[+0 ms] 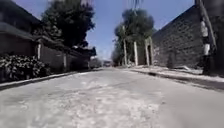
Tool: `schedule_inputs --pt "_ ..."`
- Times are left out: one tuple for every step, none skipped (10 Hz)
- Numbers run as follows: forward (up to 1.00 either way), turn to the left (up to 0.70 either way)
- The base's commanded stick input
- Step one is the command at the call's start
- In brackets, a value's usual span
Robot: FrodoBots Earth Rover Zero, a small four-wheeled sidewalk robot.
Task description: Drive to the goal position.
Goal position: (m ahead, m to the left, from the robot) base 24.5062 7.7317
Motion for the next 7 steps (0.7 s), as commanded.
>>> schedule_inputs --pt "1.0 -0.13" --pt "1.0 -0.26" --pt "1.0 -0.34" --pt "1.0 -0.27" --pt "1.0 0.02" --pt "1.0 0.02" --pt "1.0 0.02"
